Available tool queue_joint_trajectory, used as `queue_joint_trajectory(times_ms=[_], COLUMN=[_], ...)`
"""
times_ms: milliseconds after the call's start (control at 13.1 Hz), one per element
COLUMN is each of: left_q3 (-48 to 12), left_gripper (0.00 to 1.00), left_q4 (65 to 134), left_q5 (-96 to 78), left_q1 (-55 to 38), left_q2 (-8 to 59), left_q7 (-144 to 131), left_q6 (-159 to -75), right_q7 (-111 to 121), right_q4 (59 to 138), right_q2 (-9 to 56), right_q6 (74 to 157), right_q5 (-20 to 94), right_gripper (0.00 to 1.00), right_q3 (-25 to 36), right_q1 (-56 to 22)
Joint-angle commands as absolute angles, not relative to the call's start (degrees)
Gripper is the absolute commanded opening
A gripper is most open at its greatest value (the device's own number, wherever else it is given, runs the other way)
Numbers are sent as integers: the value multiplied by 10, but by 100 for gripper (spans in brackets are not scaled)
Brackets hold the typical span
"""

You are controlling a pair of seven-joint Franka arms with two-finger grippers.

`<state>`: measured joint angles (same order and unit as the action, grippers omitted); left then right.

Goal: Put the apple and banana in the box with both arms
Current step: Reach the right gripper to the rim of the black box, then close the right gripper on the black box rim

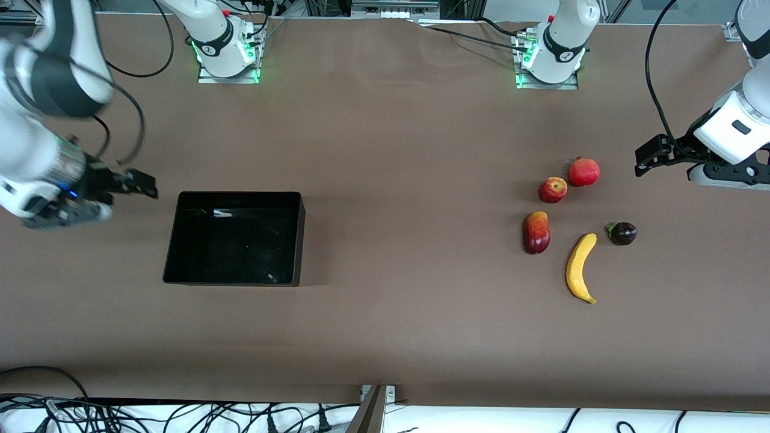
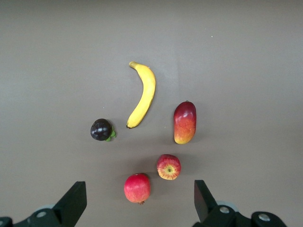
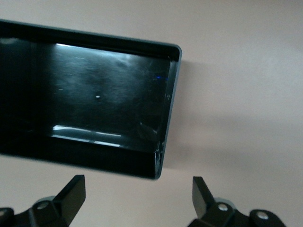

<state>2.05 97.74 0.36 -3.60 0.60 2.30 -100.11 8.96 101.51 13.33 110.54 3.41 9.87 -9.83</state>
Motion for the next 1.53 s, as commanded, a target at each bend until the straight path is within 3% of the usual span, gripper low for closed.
queue_joint_trajectory(times_ms=[0, 230, 383, 765, 918, 995, 1224, 1454], left_q3=[19, 19, 19, 19, 19, 19, 19, 19], left_gripper=[100, 100, 100, 100, 100, 100, 100, 100], left_q4=[959, 959, 959, 959, 959, 959, 959, 959], left_q5=[18, 18, 18, 18, 18, 18, 18, 17], left_q1=[-37, -37, -37, -37, -37, -37, -37, -37], left_q2=[14, 14, 14, 14, 14, 14, 14, 14], left_q7=[18, 18, 18, 18, 18, 18, 18, 18], left_q6=[-987, -987, -987, -987, -987, -987, -987, -987], right_q7=[84, 80, 80, 80, 80, 78, 76, 54], right_q4=[1061, 1110, 1128, 1136, 1136, 1130, 1077, 961], right_q2=[170, 213, 228, 245, 246, 244, 236, 243], right_q6=[1191, 1287, 1313, 1322, 1321, 1314, 1291, 1189], right_q5=[29, 32, 36, 39, 40, 40, 40, 40], right_gripper=[100, 100, 93, 41, 7, 0, 0, 0], right_q3=[97, 97, 97, 97, 97, 96, 84, 70], right_q1=[-89, -77, -77, -75, -75, -75, -87, -152])
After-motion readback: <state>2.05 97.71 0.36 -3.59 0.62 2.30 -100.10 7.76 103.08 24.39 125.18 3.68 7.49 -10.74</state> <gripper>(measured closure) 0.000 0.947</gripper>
